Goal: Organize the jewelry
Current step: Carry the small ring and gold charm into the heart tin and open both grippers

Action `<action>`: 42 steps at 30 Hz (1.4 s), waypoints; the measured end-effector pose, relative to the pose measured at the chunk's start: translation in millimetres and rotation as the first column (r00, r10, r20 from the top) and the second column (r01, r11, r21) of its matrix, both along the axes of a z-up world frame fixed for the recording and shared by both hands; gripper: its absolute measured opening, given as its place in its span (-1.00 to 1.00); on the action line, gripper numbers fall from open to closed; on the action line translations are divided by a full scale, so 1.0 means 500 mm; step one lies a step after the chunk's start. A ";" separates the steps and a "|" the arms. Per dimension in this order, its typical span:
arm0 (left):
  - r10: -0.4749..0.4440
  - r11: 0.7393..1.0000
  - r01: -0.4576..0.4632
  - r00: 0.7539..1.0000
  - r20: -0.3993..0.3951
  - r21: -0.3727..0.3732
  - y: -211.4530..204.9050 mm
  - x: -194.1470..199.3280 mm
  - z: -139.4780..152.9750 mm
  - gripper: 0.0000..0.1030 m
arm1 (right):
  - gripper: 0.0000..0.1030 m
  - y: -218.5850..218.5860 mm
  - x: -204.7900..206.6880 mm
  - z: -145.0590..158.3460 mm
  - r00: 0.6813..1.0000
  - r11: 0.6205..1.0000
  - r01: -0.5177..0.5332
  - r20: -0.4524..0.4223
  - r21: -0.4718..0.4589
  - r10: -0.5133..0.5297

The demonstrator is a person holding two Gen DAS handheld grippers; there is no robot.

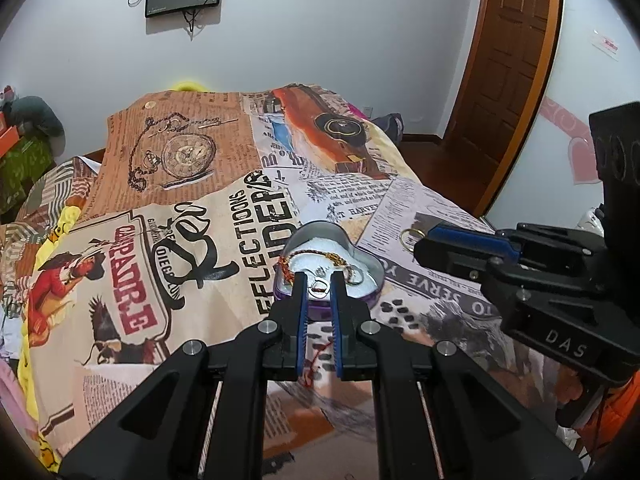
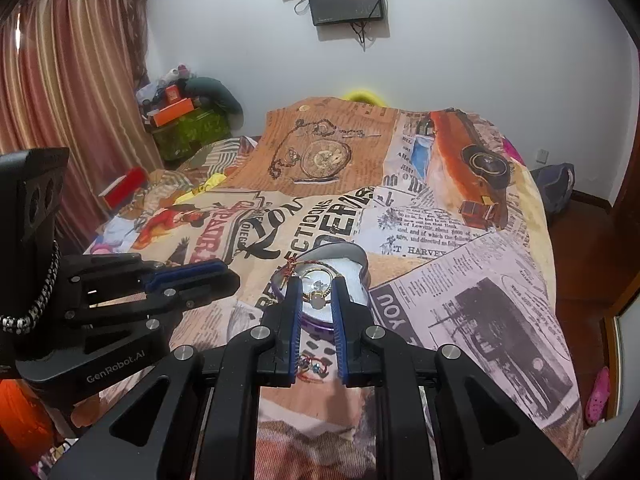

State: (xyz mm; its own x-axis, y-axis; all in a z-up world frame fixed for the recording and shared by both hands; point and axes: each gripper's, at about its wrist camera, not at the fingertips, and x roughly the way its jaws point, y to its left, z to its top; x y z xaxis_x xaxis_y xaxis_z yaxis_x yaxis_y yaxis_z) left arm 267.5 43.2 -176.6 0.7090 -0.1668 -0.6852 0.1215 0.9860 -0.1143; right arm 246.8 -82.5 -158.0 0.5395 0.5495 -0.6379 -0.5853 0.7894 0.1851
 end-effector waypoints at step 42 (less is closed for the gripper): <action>-0.034 0.995 0.024 0.994 -0.107 -0.092 0.035 0.157 -0.086 -0.83 | -0.75 0.081 0.126 -0.103 0.994 0.991 -0.070 -0.087 -0.111 0.061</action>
State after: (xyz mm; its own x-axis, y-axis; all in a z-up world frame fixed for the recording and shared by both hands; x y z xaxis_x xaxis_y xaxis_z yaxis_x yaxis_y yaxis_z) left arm 346.0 60.6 -219.5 0.6252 -0.2513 -0.7389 0.1323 0.9672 -0.2170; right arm 309.9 -42.2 -209.7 0.4471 0.5032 -0.7395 -0.6227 0.7686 0.1466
